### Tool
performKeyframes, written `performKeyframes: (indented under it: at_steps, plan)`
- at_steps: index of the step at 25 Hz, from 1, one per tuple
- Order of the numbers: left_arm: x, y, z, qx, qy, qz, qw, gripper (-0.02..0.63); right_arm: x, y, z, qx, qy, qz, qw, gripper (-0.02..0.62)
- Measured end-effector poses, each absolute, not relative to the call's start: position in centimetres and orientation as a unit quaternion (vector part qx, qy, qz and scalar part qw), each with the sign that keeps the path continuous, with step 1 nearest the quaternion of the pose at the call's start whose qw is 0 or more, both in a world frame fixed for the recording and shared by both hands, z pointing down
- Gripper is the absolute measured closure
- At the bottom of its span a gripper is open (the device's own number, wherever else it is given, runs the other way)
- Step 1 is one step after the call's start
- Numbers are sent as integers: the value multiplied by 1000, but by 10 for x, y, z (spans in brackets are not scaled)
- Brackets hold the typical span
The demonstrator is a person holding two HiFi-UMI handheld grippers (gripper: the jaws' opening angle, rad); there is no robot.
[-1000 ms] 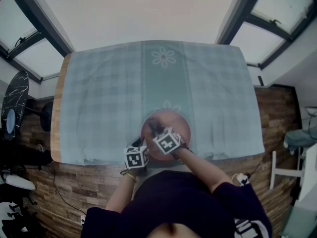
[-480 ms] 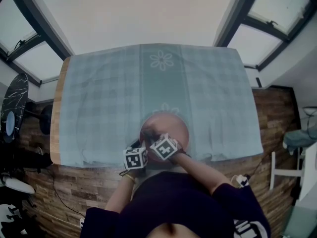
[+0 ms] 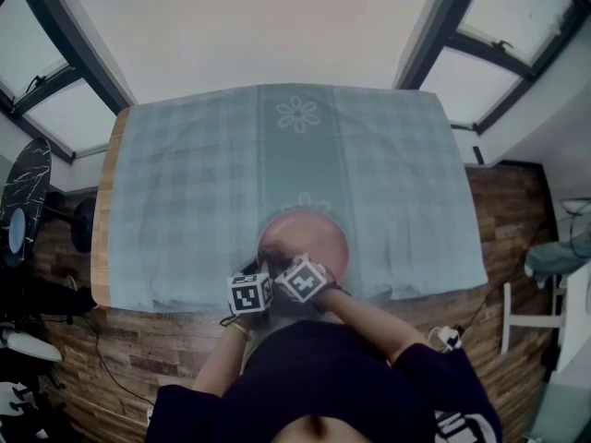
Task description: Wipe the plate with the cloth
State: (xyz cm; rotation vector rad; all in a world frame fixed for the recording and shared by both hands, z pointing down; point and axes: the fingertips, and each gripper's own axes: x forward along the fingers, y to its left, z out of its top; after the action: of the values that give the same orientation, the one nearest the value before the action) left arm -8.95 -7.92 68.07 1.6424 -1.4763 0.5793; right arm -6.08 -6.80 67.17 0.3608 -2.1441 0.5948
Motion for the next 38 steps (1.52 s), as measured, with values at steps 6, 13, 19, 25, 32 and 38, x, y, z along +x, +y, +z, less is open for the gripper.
performKeyframes:
  at_steps: [6, 13, 19, 25, 32, 38]
  plan:
    - [-90, -78, 682, 654, -589, 229, 416, 540, -57, -65, 666, 152, -860, 249, 418, 563]
    - [-90, -79, 683, 653, -591, 229, 414, 540, -40, -82, 655, 200, -861, 255, 393, 563]
    - [-89, -78, 682, 651, -592, 230, 416, 540, -14, -104, 650, 246, -852, 249, 389, 563]
    - [-89, -78, 683, 651, -591, 231, 416, 540, 11, -125, 651, 285, -837, 247, 396, 563]
    - [-89, -80, 681, 655, -589, 234, 412, 540, 33, -146, 658, 307, -818, 231, 427, 563]
    - [-91, -78, 682, 650, -589, 235, 418, 540, 48, -156, 666, 319, -804, 223, 449, 563]
